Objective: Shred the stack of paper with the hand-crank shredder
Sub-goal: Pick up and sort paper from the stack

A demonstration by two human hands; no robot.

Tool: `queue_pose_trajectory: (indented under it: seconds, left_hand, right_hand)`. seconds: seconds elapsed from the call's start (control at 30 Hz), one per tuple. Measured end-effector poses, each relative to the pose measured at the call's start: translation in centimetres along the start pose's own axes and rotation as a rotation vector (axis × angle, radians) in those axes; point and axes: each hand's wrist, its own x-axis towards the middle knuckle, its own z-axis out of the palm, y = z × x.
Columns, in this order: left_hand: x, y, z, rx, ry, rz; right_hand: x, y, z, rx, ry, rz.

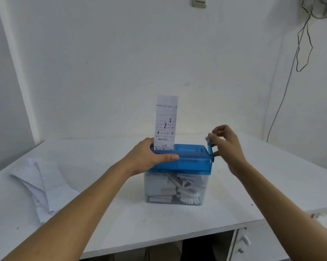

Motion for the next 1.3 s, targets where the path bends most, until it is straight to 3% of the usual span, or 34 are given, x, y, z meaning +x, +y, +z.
queue_pose_trajectory:
  seconds: [0.3,0.5,0.63,0.7,0.87,1.03,1.17,1.3]
  left_hand:
    - [-0.1,0.1,0.2,0.004,0.022,-0.004]
    - [0.0,0.1,0.3,0.012,0.022,-0.004]
    - [0.2,-0.1,0.1,0.042,0.022,-0.011]
    - [0.4,-0.2,0.0,0.055,0.02,-0.024]
    - [0.6,-0.4,0.0,0.073,0.028,-0.032]
    - [1.0,-1.1,-0.2,0.062,0.043,-0.034]
    - [1.2,-1.4,0.0,0.035,0.055,-0.03]
    - [1.2,-1.6,0.0,0.018,0.062,-0.019]
  right_hand:
    - [-5.5,5.8,0.6,-0.223,-0.081,0.163]
    - [-9.2,3.3,-2.0,-0.306,-0.213,0.119]
    - [-10.1,-0.3,-4.7,-0.241,-0.434,0.054]
    - [-9.6,-1.9,-5.6,-0.272,-0.466,-0.025]
    - [-5.9,-3.9,-5.4,-0.207,-0.352,-0.125]
    - [-2.5,-2.7,-2.3,-0.045,-0.054,-0.116]
    - [-1.6,-0.3,0.6,-0.14,0.152,-0.261]
    - [-1.2,3.1,0.9,-0.163,0.128,-0.228]
